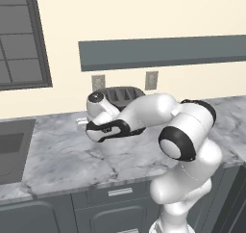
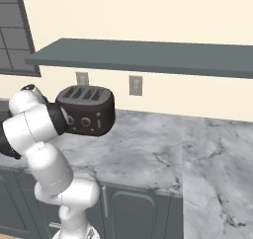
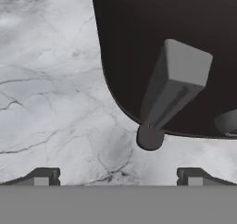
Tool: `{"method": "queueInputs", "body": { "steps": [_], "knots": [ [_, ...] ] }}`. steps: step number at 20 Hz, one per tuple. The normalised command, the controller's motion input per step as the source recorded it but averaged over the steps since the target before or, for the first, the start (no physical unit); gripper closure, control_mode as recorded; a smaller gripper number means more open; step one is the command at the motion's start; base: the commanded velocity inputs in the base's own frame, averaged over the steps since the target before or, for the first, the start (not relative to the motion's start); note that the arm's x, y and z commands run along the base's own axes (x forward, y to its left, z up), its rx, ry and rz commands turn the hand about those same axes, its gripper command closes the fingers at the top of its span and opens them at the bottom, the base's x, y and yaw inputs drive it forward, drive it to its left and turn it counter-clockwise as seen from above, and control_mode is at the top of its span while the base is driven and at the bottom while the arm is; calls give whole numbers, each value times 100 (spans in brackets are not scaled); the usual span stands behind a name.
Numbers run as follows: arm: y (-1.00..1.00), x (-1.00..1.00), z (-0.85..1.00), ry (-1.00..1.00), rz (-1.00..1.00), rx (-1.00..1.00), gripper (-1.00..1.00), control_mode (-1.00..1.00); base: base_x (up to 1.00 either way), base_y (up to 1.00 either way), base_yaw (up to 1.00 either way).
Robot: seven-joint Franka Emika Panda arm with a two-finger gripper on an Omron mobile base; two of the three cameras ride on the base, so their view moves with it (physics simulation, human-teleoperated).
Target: Start the toaster. Once the lever pops up, take the bread to the plate on the dining counter.
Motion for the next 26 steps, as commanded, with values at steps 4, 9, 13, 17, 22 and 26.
{"method": "queueInputs", "body": {
  "steps": [4,9,13,17,22,26],
  "knots": [
    [-13,-13,16,-9,0,0,-100,-100,0,0,0],
    [-5,-1,24,-18,0,0,-100,-100,0,0,0],
    [0,-5,29,-24,0,0,-100,-100,0,0,0],
    [0,-6,26,-20,-1,0,-100,-100,0,0,0],
    [0,0,37,-15,0,0,-100,-100,0,0,0],
    [-5,-1,38,-7,0,0,-100,-100,0,0,0]
  ]
}}
